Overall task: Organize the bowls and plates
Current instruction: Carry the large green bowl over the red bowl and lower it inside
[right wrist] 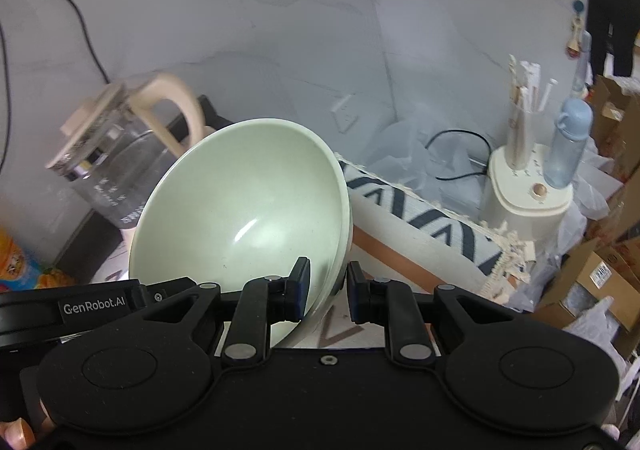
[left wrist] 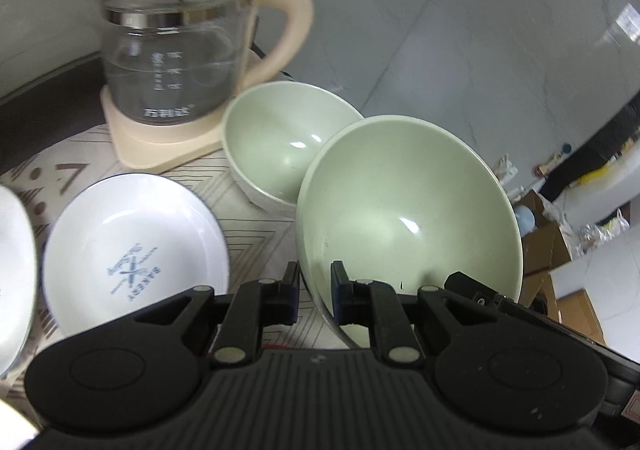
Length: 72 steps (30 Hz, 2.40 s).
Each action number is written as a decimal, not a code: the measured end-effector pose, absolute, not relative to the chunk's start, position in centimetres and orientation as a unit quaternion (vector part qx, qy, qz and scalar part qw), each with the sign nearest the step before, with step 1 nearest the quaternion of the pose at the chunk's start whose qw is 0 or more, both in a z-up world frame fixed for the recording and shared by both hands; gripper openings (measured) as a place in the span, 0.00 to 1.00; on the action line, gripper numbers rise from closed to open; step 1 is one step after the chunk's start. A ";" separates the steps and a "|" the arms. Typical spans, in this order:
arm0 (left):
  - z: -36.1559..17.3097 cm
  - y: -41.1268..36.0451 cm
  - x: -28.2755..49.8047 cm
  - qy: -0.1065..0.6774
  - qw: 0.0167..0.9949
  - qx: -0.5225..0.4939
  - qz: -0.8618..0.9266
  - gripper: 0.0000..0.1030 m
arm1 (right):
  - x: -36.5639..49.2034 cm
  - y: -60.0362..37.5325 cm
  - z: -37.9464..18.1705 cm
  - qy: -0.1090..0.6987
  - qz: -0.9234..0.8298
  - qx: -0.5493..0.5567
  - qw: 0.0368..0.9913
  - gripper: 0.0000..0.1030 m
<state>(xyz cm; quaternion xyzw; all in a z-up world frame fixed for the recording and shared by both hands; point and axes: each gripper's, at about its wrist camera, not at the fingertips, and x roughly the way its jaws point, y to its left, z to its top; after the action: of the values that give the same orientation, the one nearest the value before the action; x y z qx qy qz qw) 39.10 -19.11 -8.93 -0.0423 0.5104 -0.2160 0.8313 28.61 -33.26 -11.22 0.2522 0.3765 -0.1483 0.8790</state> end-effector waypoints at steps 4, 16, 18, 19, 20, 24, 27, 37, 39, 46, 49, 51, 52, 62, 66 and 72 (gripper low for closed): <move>-7.8 -18.2 38.4 0.504 0.841 -0.054 -0.189 0.13 | 28.9 -32.8 -10.5 0.373 -0.121 0.241 0.888 0.19; -6.1 -15.8 35.2 0.488 0.860 -0.088 -0.122 0.13 | 28.9 -31.0 -8.6 0.374 -0.035 0.199 0.905 0.19; -6.0 -15.4 34.6 0.488 0.861 -0.094 -0.111 0.13 | 28.6 -30.6 -8.4 0.374 -0.023 0.191 0.907 0.19; -6.0 -15.1 34.3 0.487 0.861 -0.098 -0.107 0.13 | 28.5 -30.4 -8.3 0.375 -0.018 0.189 0.907 0.19; -6.0 -14.8 33.9 0.488 0.861 -0.100 -0.102 0.13 | 28.4 -30.2 -8.3 0.376 -0.012 0.187 0.907 0.19; -6.3 -14.0 32.3 0.492 0.860 -0.107 -0.086 0.13 | 27.8 -29.6 -8.2 0.382 0.006 0.178 0.907 0.19; -6.5 -13.4 31.1 0.497 0.857 -0.111 -0.076 0.13 | 27.3 -29.0 -8.4 0.388 0.019 0.170 0.906 0.19; -8.1 -11.7 28.5 0.519 0.845 -0.116 -0.057 0.14 | 25.2 -27.2 -9.7 0.407 0.044 0.144 0.901 0.19; -8.5 -11.4 28.2 0.525 0.841 -0.117 -0.055 0.14 | 24.8 -26.8 -10.0 0.409 0.046 0.140 0.900 0.19; -10.0 -10.8 27.6 0.547 0.826 -0.123 -0.057 0.14 | 23.9 -26.0 -11.2 0.418 0.046 0.132 0.897 0.17; -10.8 -10.6 27.6 0.563 0.814 -0.127 -0.062 0.15 | 23.9 -25.7 -11.7 0.423 0.043 0.128 0.896 0.16; -11.3 -10.5 27.7 0.571 0.808 -0.127 -0.068 0.15 | 24.1 -25.6 -12.1 0.429 0.039 0.128 0.893 0.15; -11.5 -10.4 27.8 0.575 0.805 -0.128 -0.069 0.15 | 24.1 -25.5 -12.3 0.431 0.037 0.129 0.892 0.15; -11.0 -9.3 29.0 0.585 0.799 -0.113 -0.080 0.17 | 25.3 -25.2 -14.2 0.462 0.012 0.144 0.875 0.11; -10.8 -8.6 29.0 0.588 0.795 -0.120 -0.083 0.17 | 25.7 -24.9 -14.3 0.466 0.007 0.147 0.872 0.10; -9.9 -8.0 29.1 0.582 0.800 -0.107 -0.095 0.18 | 25.9 -24.4 -14.4 0.467 0.000 0.140 0.873 0.10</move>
<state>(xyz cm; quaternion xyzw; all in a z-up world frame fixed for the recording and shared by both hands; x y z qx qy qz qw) 29.09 -7.98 -9.87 -0.1067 0.5822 -0.0948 0.8004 25.92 -24.35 -14.37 0.1396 0.4674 -0.0001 0.8730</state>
